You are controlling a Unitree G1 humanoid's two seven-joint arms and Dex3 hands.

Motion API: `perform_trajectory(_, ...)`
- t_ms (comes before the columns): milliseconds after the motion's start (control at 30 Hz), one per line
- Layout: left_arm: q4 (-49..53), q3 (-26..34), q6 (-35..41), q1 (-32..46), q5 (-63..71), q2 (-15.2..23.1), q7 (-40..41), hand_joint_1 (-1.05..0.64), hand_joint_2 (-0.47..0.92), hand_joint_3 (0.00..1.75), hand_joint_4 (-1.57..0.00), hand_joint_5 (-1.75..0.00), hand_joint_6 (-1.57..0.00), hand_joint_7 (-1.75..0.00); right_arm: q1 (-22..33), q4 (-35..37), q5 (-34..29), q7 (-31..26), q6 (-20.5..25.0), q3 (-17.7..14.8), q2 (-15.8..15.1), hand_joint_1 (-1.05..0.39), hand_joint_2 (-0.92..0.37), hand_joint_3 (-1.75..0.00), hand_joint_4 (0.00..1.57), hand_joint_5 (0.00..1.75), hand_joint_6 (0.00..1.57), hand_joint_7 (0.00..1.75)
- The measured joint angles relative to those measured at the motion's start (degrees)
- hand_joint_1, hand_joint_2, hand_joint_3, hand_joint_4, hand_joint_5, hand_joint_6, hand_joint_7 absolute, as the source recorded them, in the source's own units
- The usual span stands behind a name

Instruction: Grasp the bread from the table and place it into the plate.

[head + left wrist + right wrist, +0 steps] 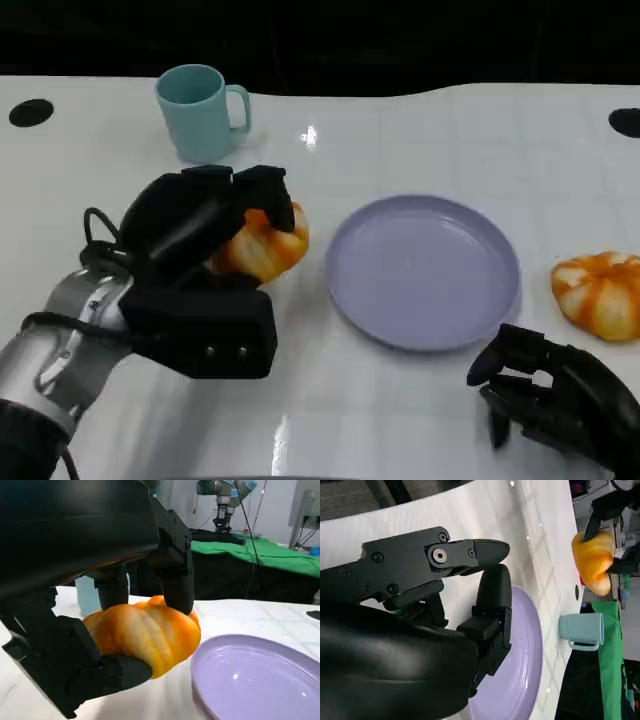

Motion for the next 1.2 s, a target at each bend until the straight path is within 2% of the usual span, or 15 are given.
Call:
perform_trajectory(200, 3.41, -1.59, -0.38, -3.09, 1.43, -1.9, 0.46, -0.21, 0.71, 0.69, -0.78, -1.75, -0.57, -1.75, -0.25, 0.95, 0.02, 0.15, -0.84, -0.11, -0.03, -0.53, -0.92, -0.26, 0.68, 1.75, 0.66, 1.4)
perform_trajectory(300, 5.44, -2.73, -0.39, -5.52, 2.26, -3.85, 0.89, -0.2, 0.73, 0.65, -0.8, -1.75, -0.58, -1.75, -0.35, 1.07, 0.02, 0.47, -1.0, -0.09, -0.02, -0.53, -0.92, -0.26, 0.68, 1.75, 0.66, 1.4)
perform_trajectory(467, 10.21, -4.45, -2.63, -8.59, 3.01, -7.33, 4.16, -0.19, 0.67, 0.83, -0.84, -1.75, -0.62, -1.75, -0.34, 1.31, 0.0, 0.65, -1.91, -0.07, -0.01, -0.53, -0.92, -0.28, 0.68, 1.75, 0.65, 1.4)
perform_trajectory(600, 13.23, -5.65, -3.6, -10.78, 3.36, -9.53, 5.6, -0.22, 0.65, 0.87, -0.85, -1.75, -0.65, -1.67, -0.32, 1.39, -0.11, 0.35, -2.25, 0.02, -0.02, -0.51, -0.92, -0.28, 0.68, 1.75, 0.65, 1.4)
perform_trajectory(900, 18.38, -8.43, -4.28, -14.36, 5.28, -13.68, 8.17, -0.24, 0.64, 0.89, -0.9, -1.75, -0.66, -1.74, -0.23, 1.05, -0.14, -0.08, -1.97, 0.15, -0.03, -0.51, -0.92, -0.27, 0.68, 1.75, 0.66, 1.38)
perform_trajectory(1033, 20.8, -9.33, -4.74, -16.17, 6.02, -15.32, 9.66, -0.25, 0.62, 0.97, -0.93, -1.75, -0.73, -1.58, -0.28, 0.96, -0.04, -0.04, -1.15, 0.09, -0.01, -0.48, -0.92, -0.27, 0.69, 1.75, 0.67, 1.38)
perform_trajectory(1200, 24.56, -10.91, -4.89, -18.31, 6.22, -18.37, 10.41, -0.25, 0.57, 1.07, -0.94, -1.75, -0.74, -1.61, -0.4, 1.12, 0.2, 0.49, -1.37, -0.01, 0.06, -0.5, -0.92, -0.26, 0.7, 1.75, 0.67, 1.39)
